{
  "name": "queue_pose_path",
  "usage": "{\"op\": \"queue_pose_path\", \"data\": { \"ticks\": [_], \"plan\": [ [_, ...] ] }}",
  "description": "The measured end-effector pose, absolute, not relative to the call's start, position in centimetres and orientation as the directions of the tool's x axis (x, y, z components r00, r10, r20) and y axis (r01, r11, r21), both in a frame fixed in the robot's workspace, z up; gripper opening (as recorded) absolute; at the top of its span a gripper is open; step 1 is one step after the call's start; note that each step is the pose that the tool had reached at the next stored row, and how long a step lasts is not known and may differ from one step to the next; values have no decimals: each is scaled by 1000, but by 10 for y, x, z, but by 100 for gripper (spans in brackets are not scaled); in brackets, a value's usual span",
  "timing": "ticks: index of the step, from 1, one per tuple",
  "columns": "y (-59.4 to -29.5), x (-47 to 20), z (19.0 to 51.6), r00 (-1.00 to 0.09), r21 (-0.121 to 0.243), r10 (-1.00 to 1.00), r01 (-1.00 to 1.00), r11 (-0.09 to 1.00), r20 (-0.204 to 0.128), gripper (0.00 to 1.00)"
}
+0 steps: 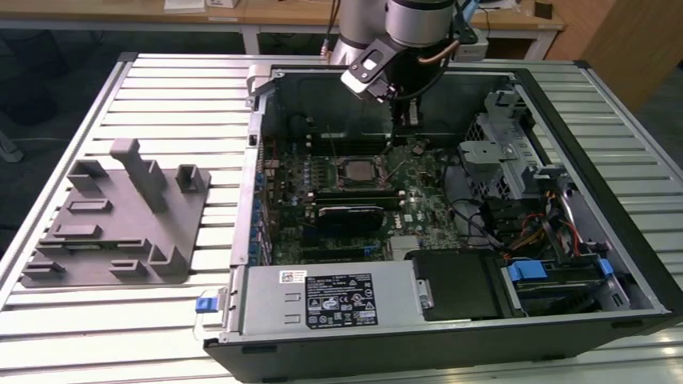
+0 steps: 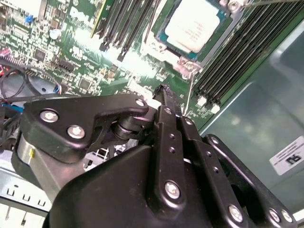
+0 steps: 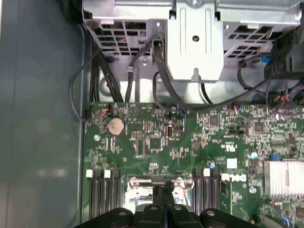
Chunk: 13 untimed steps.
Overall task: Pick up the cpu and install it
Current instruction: 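Close the cpu cover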
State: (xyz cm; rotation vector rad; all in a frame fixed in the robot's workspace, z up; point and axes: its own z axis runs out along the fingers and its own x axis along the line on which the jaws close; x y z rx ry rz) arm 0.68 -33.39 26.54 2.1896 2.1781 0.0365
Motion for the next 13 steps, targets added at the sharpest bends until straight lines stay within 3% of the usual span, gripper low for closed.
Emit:
{"op": "queue_pose_path", "data": {
  "ticks": [13],
  "plan": [
    [-334, 28, 265, 6, 54, 1000, 999, -5, -20, 11]
  ]
}}
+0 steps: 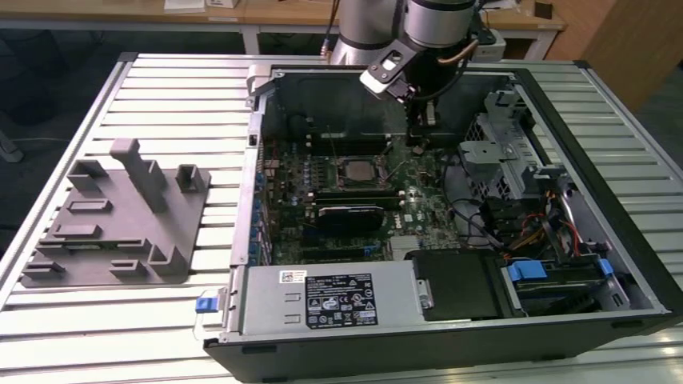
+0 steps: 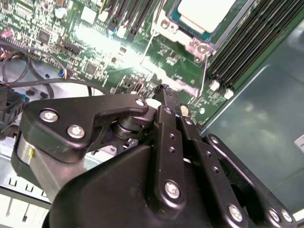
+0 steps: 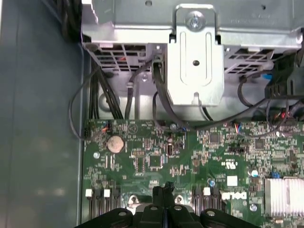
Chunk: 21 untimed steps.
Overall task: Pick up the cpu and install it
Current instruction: 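Close the cpu cover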
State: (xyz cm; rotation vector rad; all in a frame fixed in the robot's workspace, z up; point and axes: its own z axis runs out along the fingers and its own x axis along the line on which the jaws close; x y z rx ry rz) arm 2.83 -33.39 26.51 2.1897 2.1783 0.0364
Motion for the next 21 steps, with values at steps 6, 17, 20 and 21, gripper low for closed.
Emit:
{"op": "queue_pose_path", "data": {
  "ticks": [6, 17, 20, 21],
  "plan": [
    [-334, 38, 263, 6, 49, 1000, 999, -5, -21, 11],
    [-334, 39, 247, 6, 38, 1000, 999, -5, -21, 11],
    [-334, 39, 245, 6, 37, 1000, 999, -5, -21, 11],
    [-334, 38, 245, 5, 37, 1000, 999, -5, -21, 11]
  ]
}}
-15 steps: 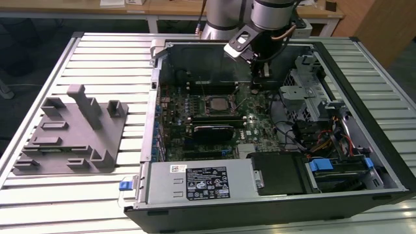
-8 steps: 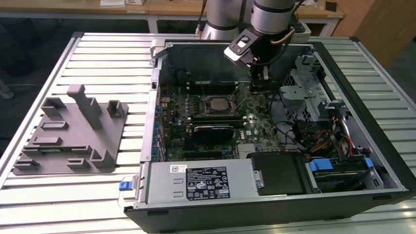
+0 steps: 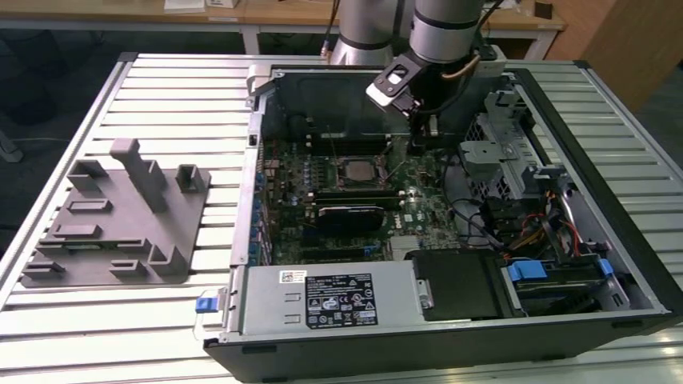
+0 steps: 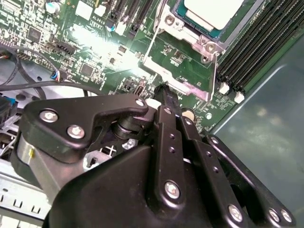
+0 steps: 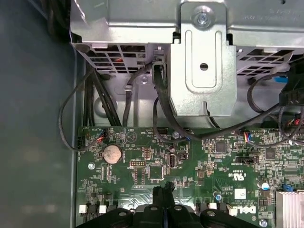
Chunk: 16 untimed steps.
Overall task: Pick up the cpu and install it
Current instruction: 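Close the cpu cover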
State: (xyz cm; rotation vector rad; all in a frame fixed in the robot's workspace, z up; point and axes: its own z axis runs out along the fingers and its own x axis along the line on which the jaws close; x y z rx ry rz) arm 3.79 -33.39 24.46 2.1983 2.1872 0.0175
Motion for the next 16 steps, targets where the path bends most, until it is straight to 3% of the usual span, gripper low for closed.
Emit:
{"op": "queue_pose_path", "data": {
  "ticks": [16],
  "plan": [
    [-334, 9, 242, 6, 36, 1000, 999, -5, -21, 11]
  ]
}}
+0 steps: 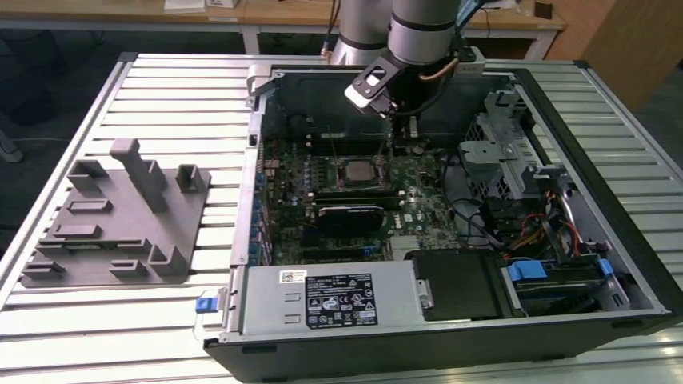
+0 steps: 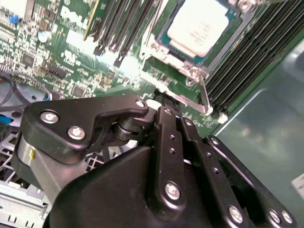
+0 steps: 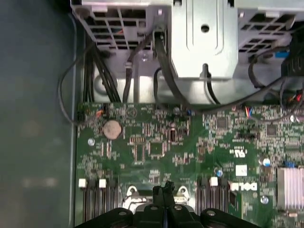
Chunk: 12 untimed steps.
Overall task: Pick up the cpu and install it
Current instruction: 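Close the cpu cover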
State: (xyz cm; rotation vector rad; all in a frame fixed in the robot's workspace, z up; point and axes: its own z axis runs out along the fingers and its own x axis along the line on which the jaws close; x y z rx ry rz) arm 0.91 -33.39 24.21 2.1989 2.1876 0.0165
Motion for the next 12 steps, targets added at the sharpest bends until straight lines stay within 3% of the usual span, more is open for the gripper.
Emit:
{"op": "queue_pose_path", "data": {
  "ticks": [12],
  "plan": [
    [-334, -3, 241, 5, 36, 1000, 999, -5, -22, 11]
  ]
}}
